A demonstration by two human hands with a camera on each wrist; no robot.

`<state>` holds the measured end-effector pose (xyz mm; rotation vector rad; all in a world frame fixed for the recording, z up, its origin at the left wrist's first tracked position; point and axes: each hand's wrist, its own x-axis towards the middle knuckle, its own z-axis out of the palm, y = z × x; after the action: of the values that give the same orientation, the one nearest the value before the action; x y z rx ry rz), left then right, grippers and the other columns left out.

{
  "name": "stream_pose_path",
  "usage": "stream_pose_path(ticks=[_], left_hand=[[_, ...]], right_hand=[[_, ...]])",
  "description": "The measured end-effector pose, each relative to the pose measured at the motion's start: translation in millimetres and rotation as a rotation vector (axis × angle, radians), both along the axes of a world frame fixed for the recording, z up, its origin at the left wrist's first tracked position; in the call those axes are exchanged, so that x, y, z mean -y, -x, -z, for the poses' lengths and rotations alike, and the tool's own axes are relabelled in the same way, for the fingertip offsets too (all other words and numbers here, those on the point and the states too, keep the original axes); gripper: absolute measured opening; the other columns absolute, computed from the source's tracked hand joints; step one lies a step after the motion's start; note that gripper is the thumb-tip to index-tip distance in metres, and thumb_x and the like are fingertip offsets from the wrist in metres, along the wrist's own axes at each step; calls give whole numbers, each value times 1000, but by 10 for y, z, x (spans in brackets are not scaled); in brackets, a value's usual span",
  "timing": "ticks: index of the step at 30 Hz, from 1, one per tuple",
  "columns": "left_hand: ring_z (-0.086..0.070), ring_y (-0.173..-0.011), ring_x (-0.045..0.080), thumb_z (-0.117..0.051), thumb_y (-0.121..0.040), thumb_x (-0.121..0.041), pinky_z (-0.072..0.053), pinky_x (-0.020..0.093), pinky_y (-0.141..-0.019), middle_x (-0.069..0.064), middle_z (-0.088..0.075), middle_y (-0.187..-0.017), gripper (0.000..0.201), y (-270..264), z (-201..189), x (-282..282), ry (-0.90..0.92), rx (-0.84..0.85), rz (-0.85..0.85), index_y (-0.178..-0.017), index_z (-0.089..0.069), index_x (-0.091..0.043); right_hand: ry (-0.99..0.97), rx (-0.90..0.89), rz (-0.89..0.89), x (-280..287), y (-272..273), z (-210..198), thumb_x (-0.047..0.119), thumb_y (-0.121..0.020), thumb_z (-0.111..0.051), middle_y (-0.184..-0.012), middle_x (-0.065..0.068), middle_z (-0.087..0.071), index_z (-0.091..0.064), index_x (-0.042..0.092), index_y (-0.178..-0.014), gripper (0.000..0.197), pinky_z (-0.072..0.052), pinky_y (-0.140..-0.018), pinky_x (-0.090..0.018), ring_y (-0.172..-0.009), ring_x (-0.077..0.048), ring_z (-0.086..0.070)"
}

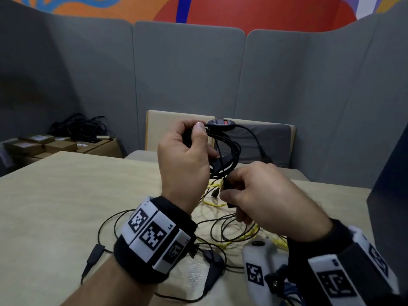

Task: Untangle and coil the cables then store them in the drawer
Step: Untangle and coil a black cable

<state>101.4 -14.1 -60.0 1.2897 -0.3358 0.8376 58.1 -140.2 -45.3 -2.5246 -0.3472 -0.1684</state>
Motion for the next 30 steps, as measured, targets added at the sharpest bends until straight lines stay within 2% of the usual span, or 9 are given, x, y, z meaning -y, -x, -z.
stream_pose_path(ticks=[3,7,8,11,13,18,22,28,30], left_hand=[[-53,-48,10,-48,-100,-13,-47,31,-46,-10,-58,-54,21,-24,-30,-16,105,-89,98,-82,-57,-17],[-47,-43,6,-44,-101,-12,-39,18,-39,-7,-47,-54,19,-25,-81,-24,221,-214,304,-84,-54,-11],[-47,-43,6,-44,-101,-12,-39,17,-39,-7,-47,-54,19,-20,-81,-20,213,-221,321,-84,-54,-11],[-47,-46,7,-46,-101,-12,-41,20,-41,-12,-49,-51,21,-28,-72,-25,175,-170,278,-81,-54,-14],[-48,-50,10,-48,-100,-13,-44,27,-46,-11,-52,-54,22,-28,-64,-38,116,-100,206,-80,-56,-17],[-51,-50,1,-47,-100,-9,-43,17,-49,-12,-56,-56,20,34,-44,5,13,11,138,-85,-58,-14],[-54,-57,-2,-46,-101,-11,-42,11,-55,-18,-57,-59,17,52,-22,45,-49,36,124,-90,-59,-12],[-68,-73,10,-46,-101,-13,-54,24,-61,-4,-68,-78,15,76,-27,61,-32,23,193,-97,-60,-8],[-69,-72,9,-46,-101,-11,-54,23,-61,-4,-69,-75,15,88,-29,52,-28,41,217,-99,-59,-5]], right_hand=[[-123,56,9,24,-56,31,19,-88,-69,-64,-1,-71,-71,22,-76,12,-60,-63,-36,-54,-10,-66],[-325,261,2,7,-139,66,12,-81,-75,-94,8,-62,-65,38,-71,30,-48,-59,-14,-66,-2,-62],[-391,286,-19,5,-157,79,8,-80,-75,-97,5,-59,-67,37,-72,31,-49,-63,-16,-70,-3,-62],[-650,199,-168,20,-174,105,-1,-79,-70,-95,-3,-71,-76,21,-90,26,-56,-86,-41,-89,-21,-69],[-848,117,-261,24,-177,114,3,-75,-67,-97,-13,-73,-73,10,-96,23,-54,-93,-47,-98,-29,-69],[-980,159,-237,-18,-203,154,12,-68,-75,-98,-15,-73,-66,5,-97,30,-53,-93,-51,-98,-32,-70],[-1144,127,-278,-13,-239,150,2,-67,-69,-94,-14,-72,-63,4,-94,27,-55,-89,-41,-94,-29,-69],[-1442,23,-376,-77,-228,150,-9,-71,-58,-97,-14,-67,-52,5,-105,37,-56,-80,-29,-95,-25,-68],[-1474,55,-383,-96,-219,147,-16,-78,-55,-99,-10,-65,-44,12,-106,41,-56,-83,-29,-98,-21,-66]])
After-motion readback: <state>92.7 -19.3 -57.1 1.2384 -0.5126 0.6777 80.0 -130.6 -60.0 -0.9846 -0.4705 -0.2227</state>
